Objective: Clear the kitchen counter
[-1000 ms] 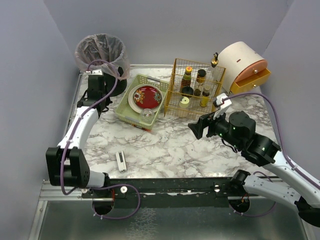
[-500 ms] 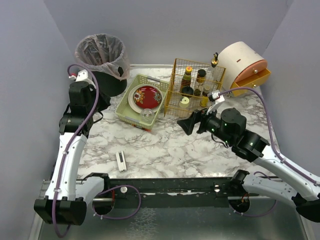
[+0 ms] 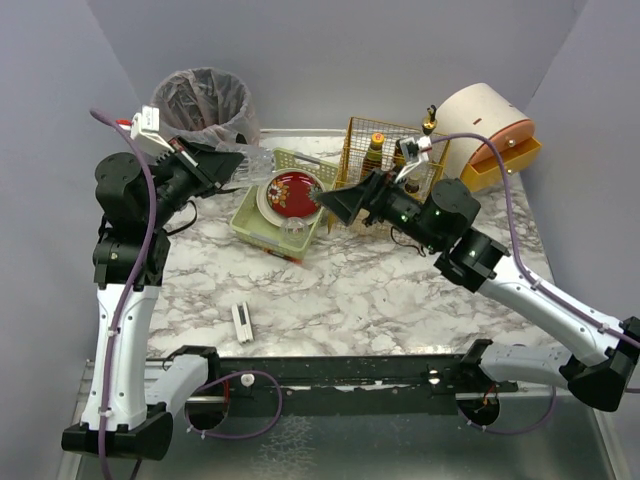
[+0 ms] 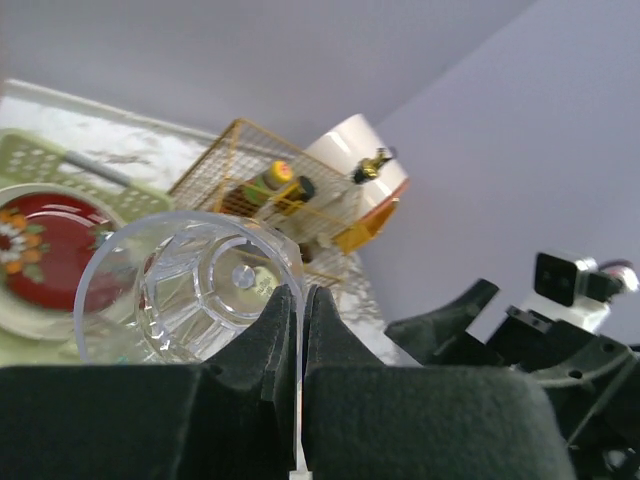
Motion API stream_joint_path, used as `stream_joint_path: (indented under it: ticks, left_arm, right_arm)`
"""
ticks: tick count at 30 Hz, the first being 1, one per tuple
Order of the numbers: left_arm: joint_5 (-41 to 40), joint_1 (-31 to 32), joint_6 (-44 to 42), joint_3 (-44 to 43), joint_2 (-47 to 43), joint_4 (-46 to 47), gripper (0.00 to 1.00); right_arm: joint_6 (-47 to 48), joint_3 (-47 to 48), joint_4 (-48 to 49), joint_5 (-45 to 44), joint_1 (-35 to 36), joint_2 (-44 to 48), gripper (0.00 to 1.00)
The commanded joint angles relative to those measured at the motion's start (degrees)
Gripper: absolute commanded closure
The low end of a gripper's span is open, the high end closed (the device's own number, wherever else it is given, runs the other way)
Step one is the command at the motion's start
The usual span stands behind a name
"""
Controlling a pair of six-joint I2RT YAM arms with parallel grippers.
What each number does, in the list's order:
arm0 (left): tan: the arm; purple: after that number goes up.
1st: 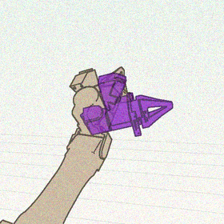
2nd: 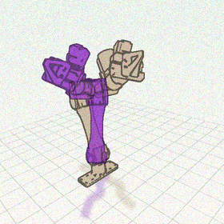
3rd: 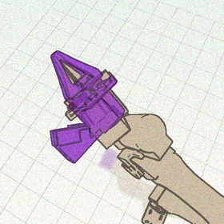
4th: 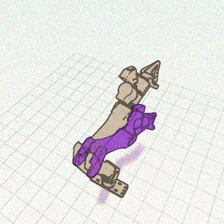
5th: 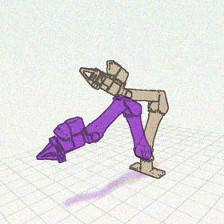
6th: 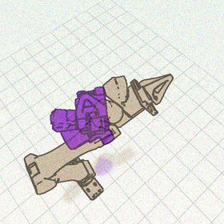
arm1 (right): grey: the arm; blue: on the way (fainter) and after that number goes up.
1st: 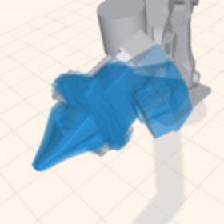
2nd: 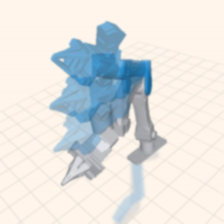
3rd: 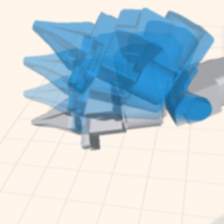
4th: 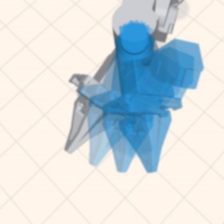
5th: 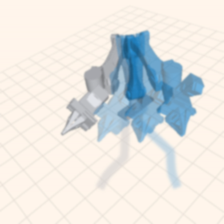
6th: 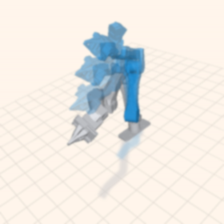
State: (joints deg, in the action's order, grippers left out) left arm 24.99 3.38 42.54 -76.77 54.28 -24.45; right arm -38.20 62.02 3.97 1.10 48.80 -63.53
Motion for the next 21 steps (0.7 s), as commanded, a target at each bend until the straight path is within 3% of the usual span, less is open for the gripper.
stream_joint_path:
  ticks: [1, 8, 14, 21]
  left_arm:
    - [11.87, 0.09, 13.68, 1.89, -0.13, 17.41, 1.0]
    - [18.21, 0.4, 26.98, 7.85, 0.67, 40.5, 1.0]
    - [19.45, 0.87, 26.49, 8.1, 0.82, 41.81, 1.0]
    - [20.39, 1.45, 26.61, 9.38, 0.91, 42.67, 1.0]
  right_arm:
    - [-2.84, 7.75, 5.38, 6.43, -0.39, -4.23, 0.0]
    - [-13.72, 9.24, 17.36, 22.58, -9.9, -9.77, 0.0]
    - [-18.74, 12.04, 24.33, 34.52, -13.14, -14.76, 0.0]
    - [-22.38, 13.86, 29.26, 39.24, -13.19, -18.45, 0.0]
